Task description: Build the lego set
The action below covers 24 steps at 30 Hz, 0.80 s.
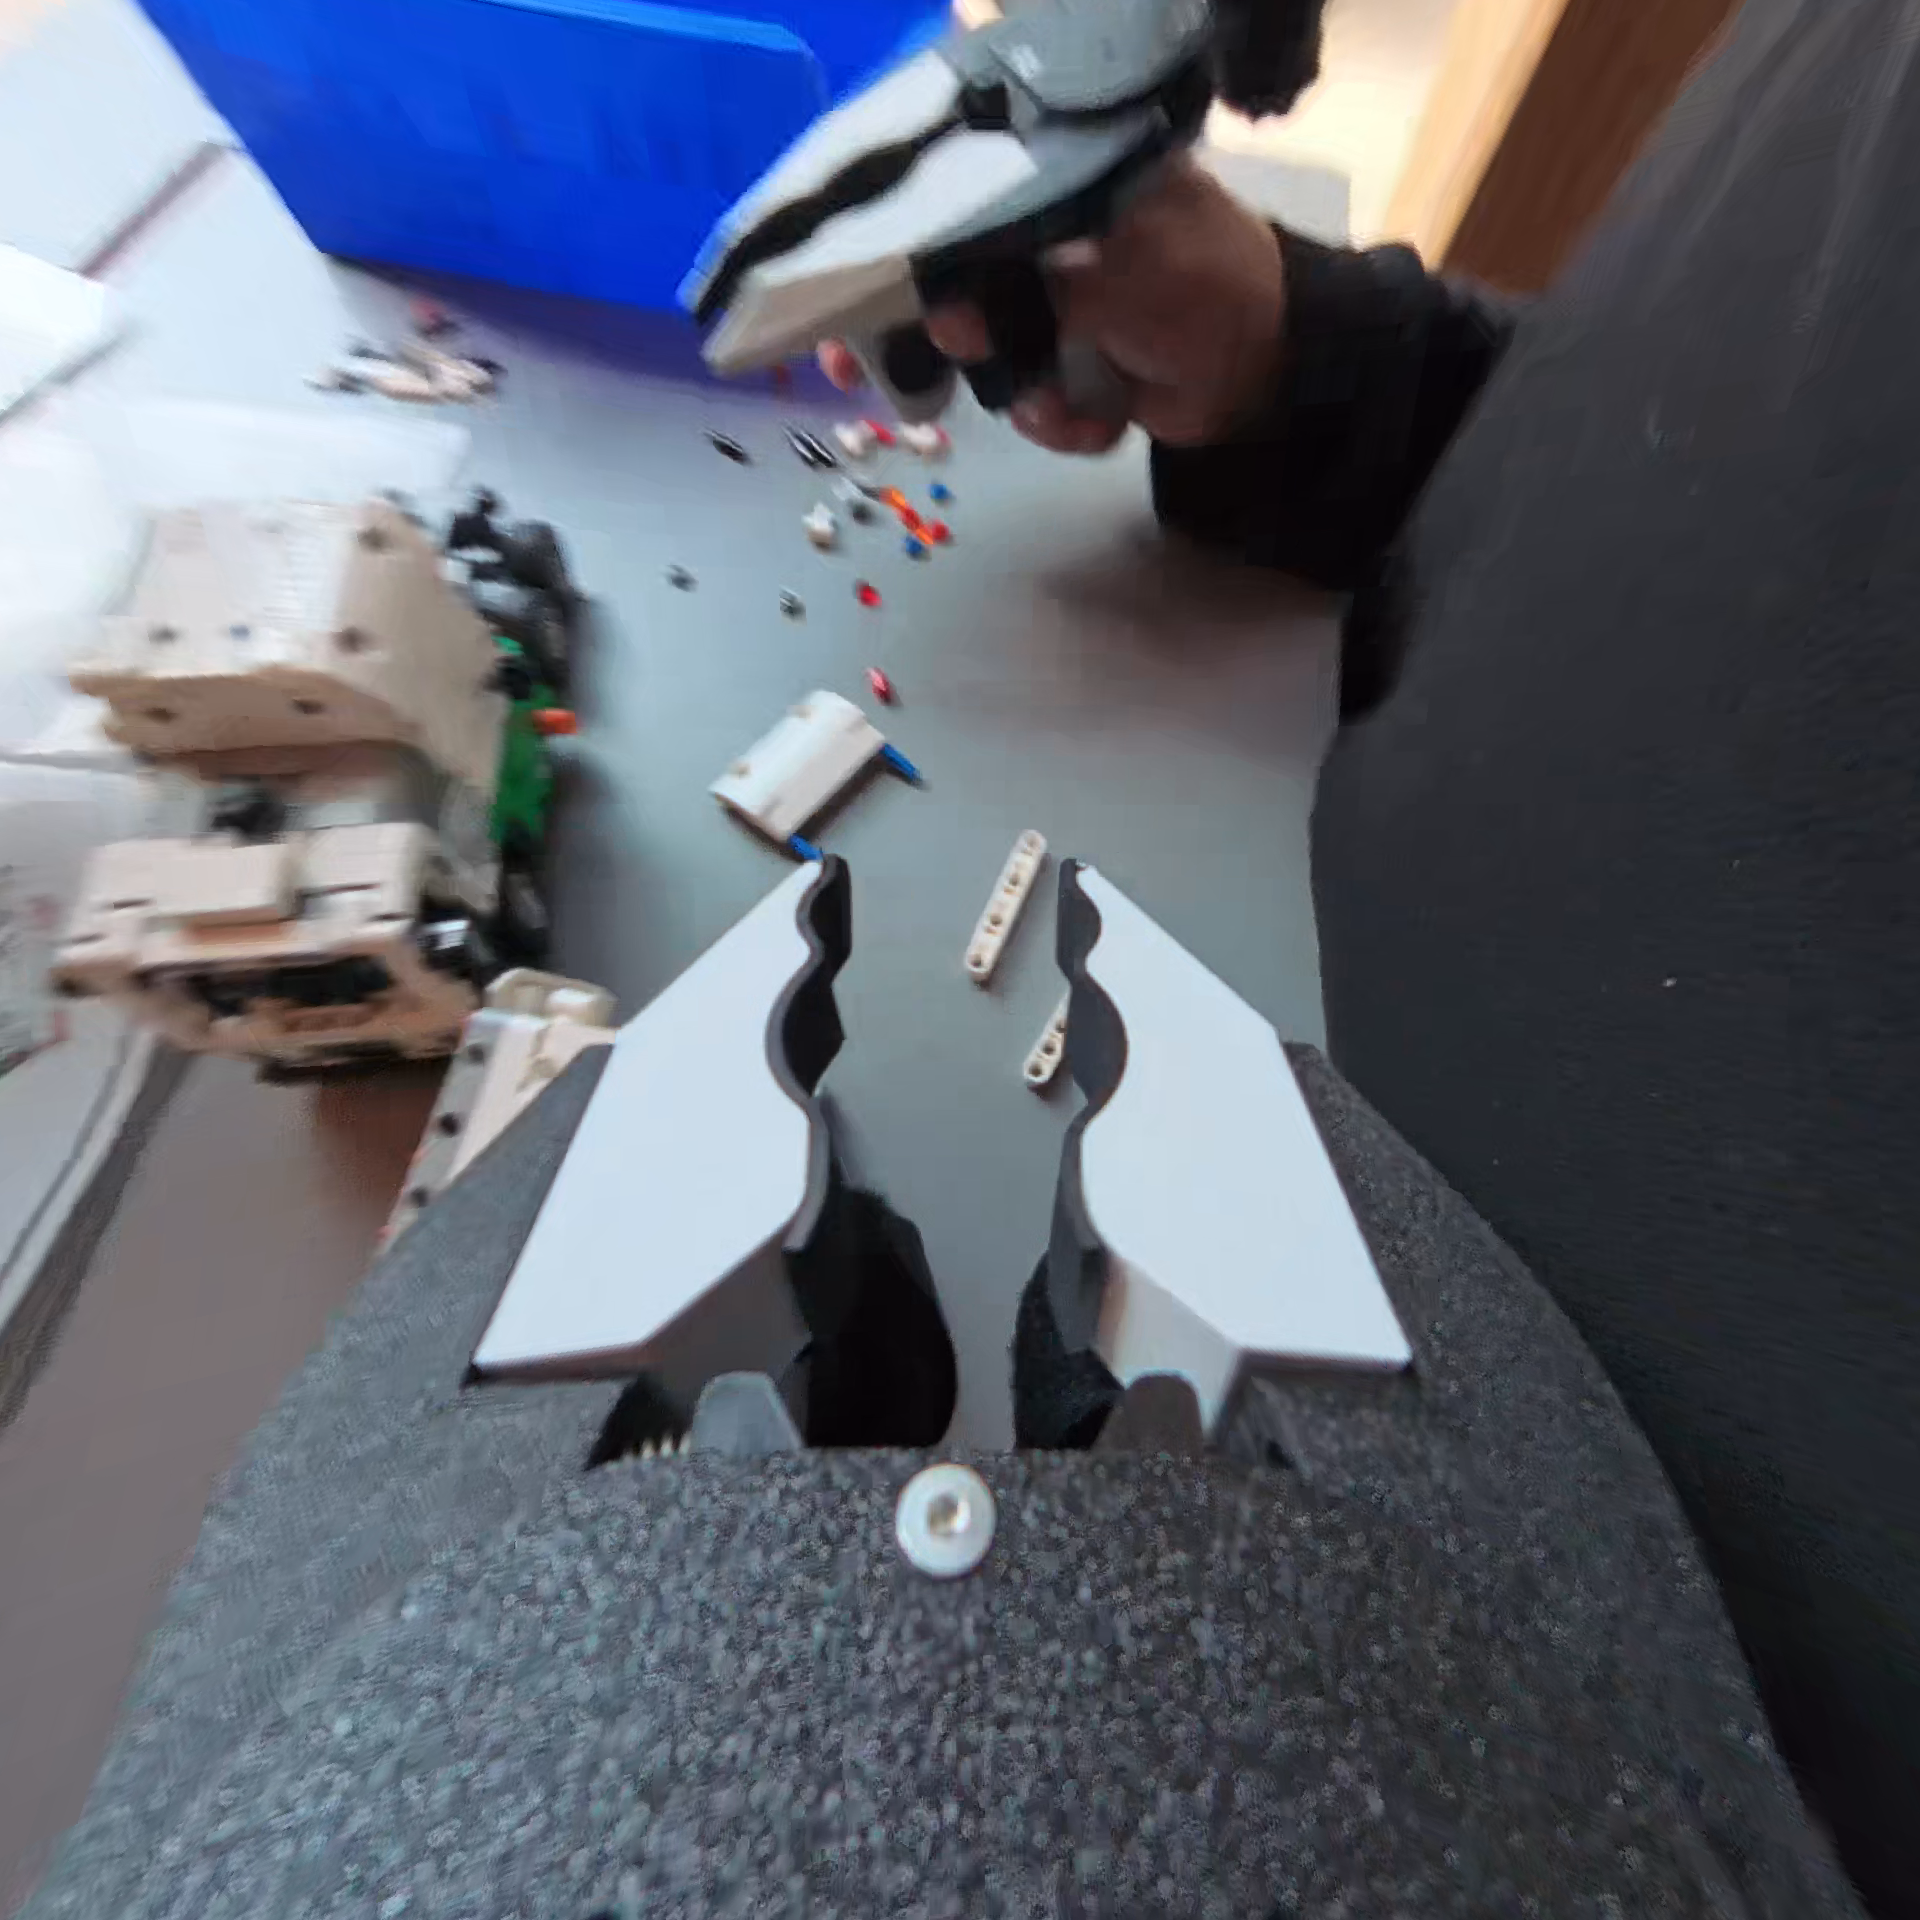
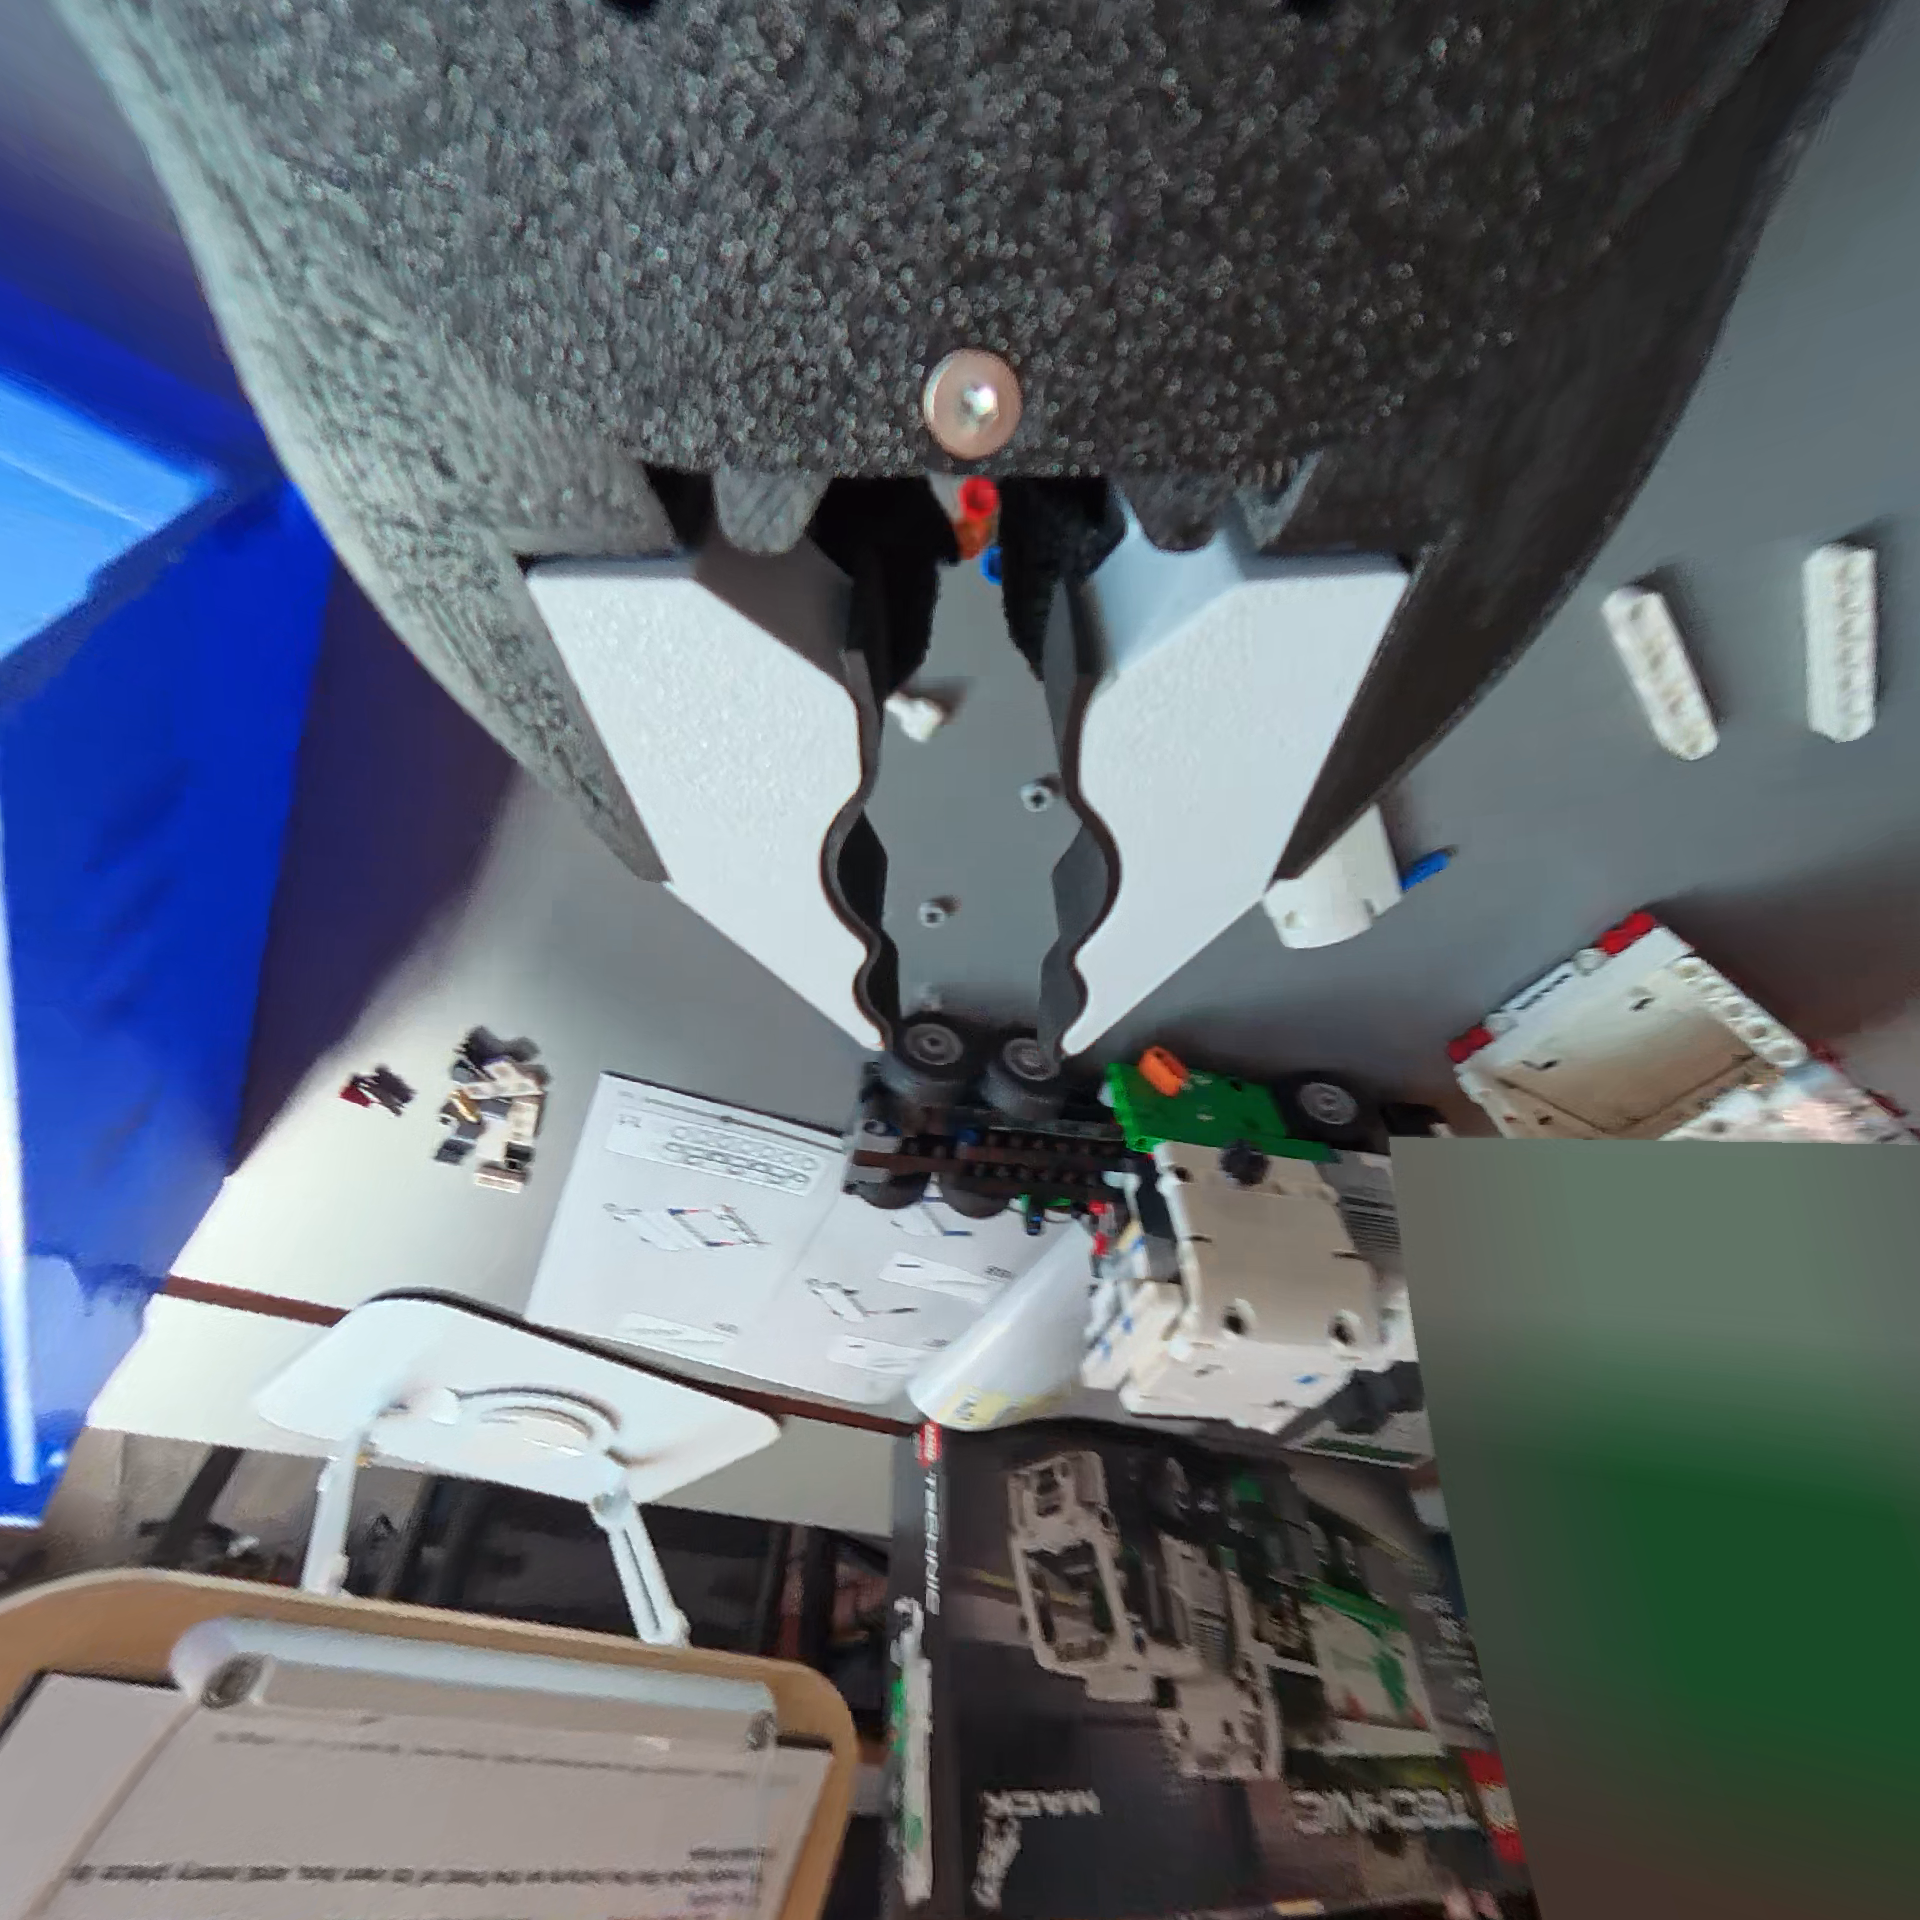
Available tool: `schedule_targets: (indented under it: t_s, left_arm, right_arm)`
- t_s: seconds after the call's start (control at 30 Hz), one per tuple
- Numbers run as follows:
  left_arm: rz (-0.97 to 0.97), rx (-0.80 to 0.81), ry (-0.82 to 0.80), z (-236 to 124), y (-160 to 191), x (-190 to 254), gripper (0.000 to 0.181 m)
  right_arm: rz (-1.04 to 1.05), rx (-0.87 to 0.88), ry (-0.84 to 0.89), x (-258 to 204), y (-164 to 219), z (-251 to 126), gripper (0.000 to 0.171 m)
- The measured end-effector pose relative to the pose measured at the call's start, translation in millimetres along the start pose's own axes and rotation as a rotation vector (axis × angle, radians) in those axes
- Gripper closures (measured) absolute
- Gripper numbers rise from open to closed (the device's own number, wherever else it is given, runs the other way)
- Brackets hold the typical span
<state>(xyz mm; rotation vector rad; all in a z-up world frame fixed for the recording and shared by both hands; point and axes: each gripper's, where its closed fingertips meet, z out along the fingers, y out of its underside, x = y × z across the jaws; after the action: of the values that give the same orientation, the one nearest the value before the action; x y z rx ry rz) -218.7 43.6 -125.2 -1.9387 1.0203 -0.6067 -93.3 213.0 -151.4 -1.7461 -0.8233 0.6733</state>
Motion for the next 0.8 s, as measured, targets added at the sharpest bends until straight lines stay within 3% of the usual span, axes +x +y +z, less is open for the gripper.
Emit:
schedule_targets:
  t_s: [0.13, 0.3, 0.5, 0.8]
  left_arm:
    - [-0.131, 0.291, -0.327, -65, -11, -71, 0.146]
    - [-0.225, 0.6, -0.449, -121, -8, -122, 0.155]
    - [-0.237, 0.589, -0.514, -119, 18, -168, 0.154]
    - [-0.181, 0.527, -0.63, -115, 42, -174, 0.157]
  right_arm:
    - [-0.049, -0.179, 0.137, 49, 3, 17, 0.14]
    - [-0.067, -0.278, 0.116, 63, -6, 49, 0.136]
    - [-0.079, -0.195, 0.103, 44, -12, 71, 0.139]
    - [-0.054, -0.174, 0.07, 41, -5, 62, 0.141]
